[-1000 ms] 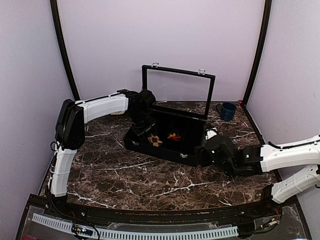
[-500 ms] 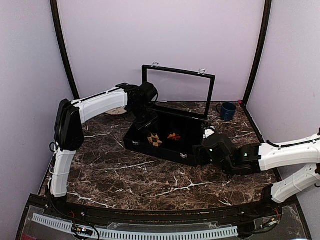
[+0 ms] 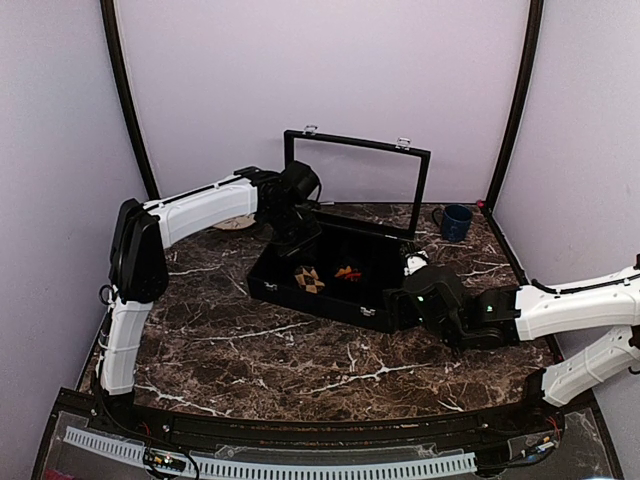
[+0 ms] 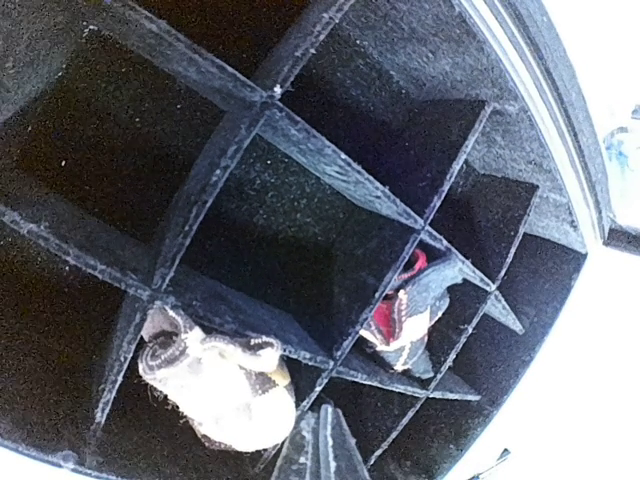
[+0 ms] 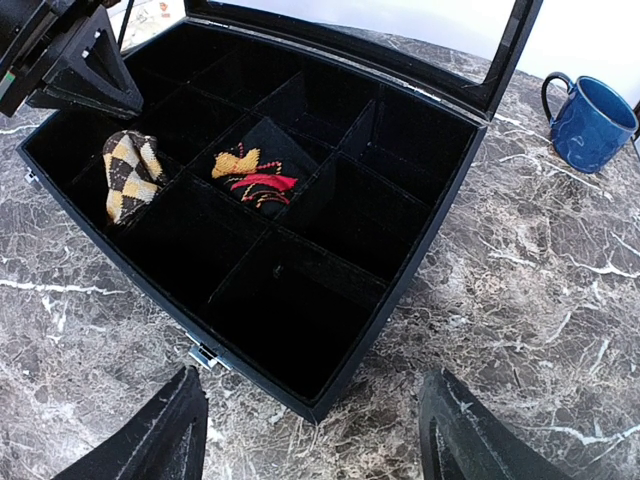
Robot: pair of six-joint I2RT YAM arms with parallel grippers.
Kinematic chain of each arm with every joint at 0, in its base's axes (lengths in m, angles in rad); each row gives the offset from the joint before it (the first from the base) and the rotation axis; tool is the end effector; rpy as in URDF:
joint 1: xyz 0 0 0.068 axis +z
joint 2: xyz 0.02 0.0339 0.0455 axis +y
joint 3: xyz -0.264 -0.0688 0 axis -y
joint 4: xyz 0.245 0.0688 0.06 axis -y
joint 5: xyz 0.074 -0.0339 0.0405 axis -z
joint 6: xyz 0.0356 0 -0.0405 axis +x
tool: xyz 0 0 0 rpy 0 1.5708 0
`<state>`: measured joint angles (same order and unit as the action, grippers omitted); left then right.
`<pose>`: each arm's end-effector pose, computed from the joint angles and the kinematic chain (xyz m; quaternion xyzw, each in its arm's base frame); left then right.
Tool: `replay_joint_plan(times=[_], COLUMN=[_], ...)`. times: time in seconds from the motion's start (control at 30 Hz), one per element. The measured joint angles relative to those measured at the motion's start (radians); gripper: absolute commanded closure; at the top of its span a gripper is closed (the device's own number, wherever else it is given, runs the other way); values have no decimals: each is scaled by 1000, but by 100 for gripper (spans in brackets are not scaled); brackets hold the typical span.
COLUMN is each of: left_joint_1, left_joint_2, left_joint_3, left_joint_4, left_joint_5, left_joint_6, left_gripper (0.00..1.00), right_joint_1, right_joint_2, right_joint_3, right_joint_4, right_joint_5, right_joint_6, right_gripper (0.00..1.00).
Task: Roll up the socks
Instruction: Adjust the sock in the storage box.
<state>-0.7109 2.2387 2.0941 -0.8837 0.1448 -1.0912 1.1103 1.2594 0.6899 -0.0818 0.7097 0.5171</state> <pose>0.3687 -0.3243 0.2513 -0.1626 0.9473 -0.2528 0.1113 0.1355 0.2209 0.2220 -0.0982 0.8487 0.0886 0.5121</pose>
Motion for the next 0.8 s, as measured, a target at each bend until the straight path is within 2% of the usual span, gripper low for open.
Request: replay_joint_plan(times=[0.57,0.8], left_joint_1=[-2,-2], left_joint_2=[77,79], left_joint_3=[0,0], left_joint_4=[-11,-82], left_joint_5=[-23,-57], left_joint_6=[37,37], left_gripper=[100,100], right_joint_1=[0,0], right_joint_2=[14,14], right_joint_3=[0,0], right_joint_4=[0,0], right_joint_5=[0,0], right_joint_6=[0,0], right_gripper=[31,31])
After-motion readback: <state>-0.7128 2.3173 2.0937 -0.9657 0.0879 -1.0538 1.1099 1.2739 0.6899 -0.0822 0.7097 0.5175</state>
